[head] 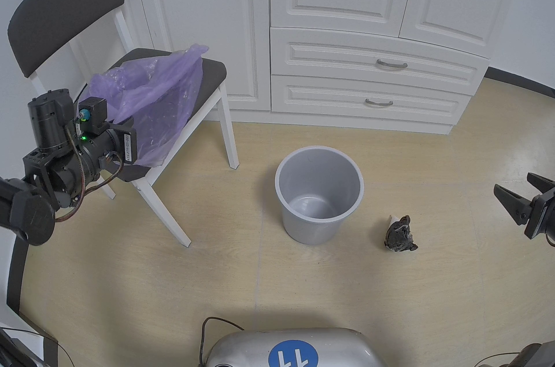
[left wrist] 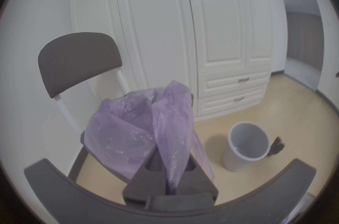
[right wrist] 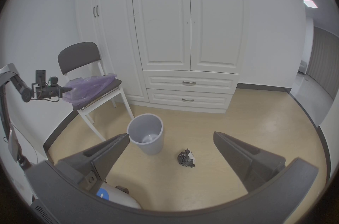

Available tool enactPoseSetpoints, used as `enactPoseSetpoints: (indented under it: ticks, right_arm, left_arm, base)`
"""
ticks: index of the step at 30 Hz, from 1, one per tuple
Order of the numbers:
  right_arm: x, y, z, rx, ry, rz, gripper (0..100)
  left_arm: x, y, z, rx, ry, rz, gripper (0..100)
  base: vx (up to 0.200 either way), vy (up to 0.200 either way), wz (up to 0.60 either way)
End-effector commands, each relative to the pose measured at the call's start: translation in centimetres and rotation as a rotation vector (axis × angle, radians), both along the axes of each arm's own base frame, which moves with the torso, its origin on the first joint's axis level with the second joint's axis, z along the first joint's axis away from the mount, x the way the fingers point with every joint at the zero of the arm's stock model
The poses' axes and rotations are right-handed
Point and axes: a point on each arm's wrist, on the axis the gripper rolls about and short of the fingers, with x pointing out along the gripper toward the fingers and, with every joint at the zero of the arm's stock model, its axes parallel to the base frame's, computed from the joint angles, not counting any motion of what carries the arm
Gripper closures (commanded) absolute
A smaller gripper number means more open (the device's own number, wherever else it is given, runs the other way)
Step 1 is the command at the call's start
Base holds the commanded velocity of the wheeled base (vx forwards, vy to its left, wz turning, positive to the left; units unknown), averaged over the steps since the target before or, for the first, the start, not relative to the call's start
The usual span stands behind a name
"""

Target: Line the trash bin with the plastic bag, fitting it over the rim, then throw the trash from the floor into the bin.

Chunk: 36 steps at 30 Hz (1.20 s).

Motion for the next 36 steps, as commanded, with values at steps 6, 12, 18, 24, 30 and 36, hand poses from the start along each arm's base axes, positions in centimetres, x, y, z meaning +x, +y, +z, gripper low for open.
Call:
enactPoseSetpoints:
  ticks: [6,12,18,24,30,36]
  right_arm:
    - [1.9,2.9,1.3,0.113,-0.069,0.020,0]
    - [5.4,7.5,-0.1,0.186,-0.028,-0.034,0]
    - [5.0,8.4,-0.7,0.185,-0.006,0.031,0]
    - [4.5,9.2,-1.8,0.179,0.041,0.100,0]
    - [4.9,10.8,-2.6,0.259,0.110,0.155,0]
    - [4.9,11.6,-4.0,0.237,0.174,0.194,0]
  left_arm:
    - [-7.9,-1.5,3.1,-0.137,-0.137,-0.202,100]
    - [-10.5,-2.0,3.8,-0.149,-0.158,-0.289,100]
    - [-12.9,-2.7,4.2,-0.160,-0.173,-0.375,100]
    - [-14.8,-3.7,4.3,-0.181,-0.188,-0.480,100]
    - [-16.0,-4.1,4.9,-0.197,-0.210,-0.542,100]
    - [-16.9,-4.8,4.8,-0.208,-0.206,-0.603,100]
  base:
    - [0.000,0.000,0.00]
    - [0.000,0.000,0.00]
    - [0.000,0.000,0.00]
    - [0.000,0.000,0.00]
    - [0.000,0.000,0.00]
    - [0.000,0.000,0.00]
